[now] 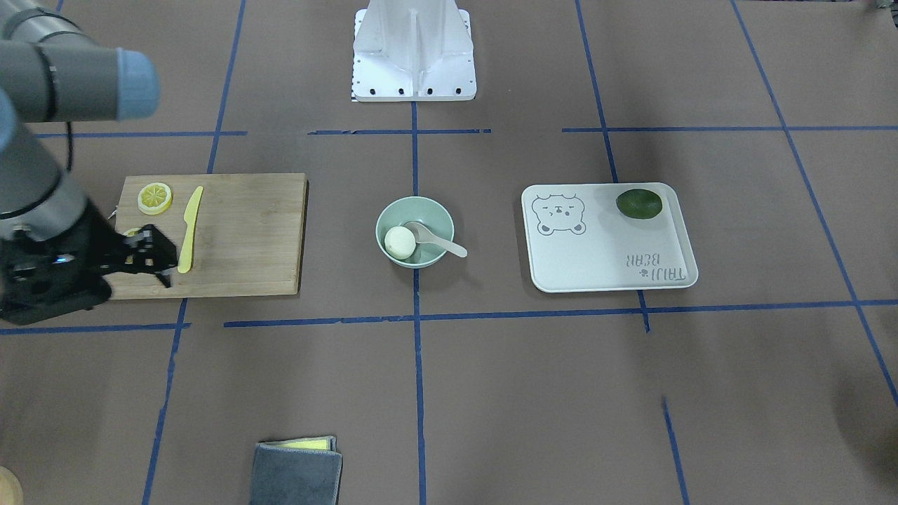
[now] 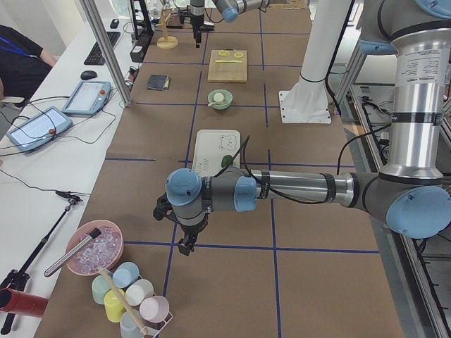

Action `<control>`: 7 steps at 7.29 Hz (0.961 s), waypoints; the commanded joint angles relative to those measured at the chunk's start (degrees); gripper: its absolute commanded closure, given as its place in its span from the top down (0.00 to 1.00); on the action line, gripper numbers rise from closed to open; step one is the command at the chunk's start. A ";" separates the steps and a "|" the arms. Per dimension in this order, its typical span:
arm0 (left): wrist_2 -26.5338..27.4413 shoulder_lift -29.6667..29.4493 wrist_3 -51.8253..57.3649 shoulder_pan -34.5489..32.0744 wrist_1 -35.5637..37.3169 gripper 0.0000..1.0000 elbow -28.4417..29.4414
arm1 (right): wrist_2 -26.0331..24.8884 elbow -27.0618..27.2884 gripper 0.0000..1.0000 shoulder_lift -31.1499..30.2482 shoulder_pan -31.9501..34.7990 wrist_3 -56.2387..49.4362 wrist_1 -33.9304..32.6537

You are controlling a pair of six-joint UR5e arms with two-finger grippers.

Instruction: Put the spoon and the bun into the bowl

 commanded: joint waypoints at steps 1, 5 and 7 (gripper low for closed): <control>-0.44 0.15 -0.37 0.00 0.19 1.00 -0.26 | 4.61 -1.91 1.00 -10.31 12.75 -20.80 -0.11; -0.53 1.21 0.34 0.00 -0.25 1.00 -0.35 | 5.74 -1.83 1.00 -24.84 23.60 -22.80 -0.03; -0.09 1.38 0.34 0.00 -0.16 1.00 -0.26 | 6.19 -1.83 1.00 -25.91 23.61 -22.63 -0.03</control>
